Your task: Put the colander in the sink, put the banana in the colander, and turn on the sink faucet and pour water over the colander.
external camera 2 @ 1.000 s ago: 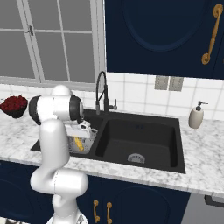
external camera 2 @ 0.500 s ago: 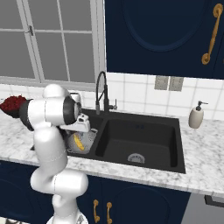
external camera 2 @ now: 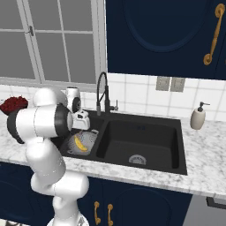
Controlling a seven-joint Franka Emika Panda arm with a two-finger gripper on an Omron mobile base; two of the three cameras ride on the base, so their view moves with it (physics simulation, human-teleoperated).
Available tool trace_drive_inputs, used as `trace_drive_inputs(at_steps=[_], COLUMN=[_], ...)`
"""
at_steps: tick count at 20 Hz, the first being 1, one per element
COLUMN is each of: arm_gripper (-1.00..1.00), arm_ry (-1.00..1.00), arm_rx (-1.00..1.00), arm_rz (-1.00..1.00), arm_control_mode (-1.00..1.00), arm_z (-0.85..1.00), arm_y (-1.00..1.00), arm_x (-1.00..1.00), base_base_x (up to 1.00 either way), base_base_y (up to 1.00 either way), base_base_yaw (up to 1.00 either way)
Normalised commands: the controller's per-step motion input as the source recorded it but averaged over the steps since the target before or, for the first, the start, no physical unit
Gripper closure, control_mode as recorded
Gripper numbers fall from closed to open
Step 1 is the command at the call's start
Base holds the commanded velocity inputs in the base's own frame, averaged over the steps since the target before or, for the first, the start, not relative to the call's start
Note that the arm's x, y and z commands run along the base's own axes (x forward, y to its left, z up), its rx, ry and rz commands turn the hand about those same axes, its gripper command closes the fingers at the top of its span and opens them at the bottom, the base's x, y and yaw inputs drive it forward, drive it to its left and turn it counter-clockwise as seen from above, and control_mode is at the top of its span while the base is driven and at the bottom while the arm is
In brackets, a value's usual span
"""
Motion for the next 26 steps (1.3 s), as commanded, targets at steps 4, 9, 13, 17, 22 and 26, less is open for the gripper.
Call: trace_drive_inputs(at_steps=[4,9,13,17,22,26], arm_gripper=[-1.0,-1.0,-1.0,-1.0,-1.0,-1.0], arm_ry=[-0.02,-0.15,-0.32,-0.45,-0.53,-0.27], arm_rx=[0.0,0.0,0.0,0.02,0.03,0.05], arm_rz=[-0.04,-0.01,0.0,0.0,0.0,0.0], arm_control_mode=[-1.0,-1.0,-1.0,-1.0,-1.0,-1.0], arm_z=[0.61,0.62,0.57,0.55,0.42,0.58], arm_y=[0.0,-0.05,-0.08,-0.17,-0.24,-0.18], arm_x=[-0.33,-0.13,-0.01,-0.03,-0.08,-0.01], base_base_x=[0.0,0.0,0.0,0.0,0.0,0.0], base_base_y=[0.0,0.0,0.0,0.0,0.0,0.0], base_base_yaw=[0.0,0.0,0.0,0.0,0.0,0.0])
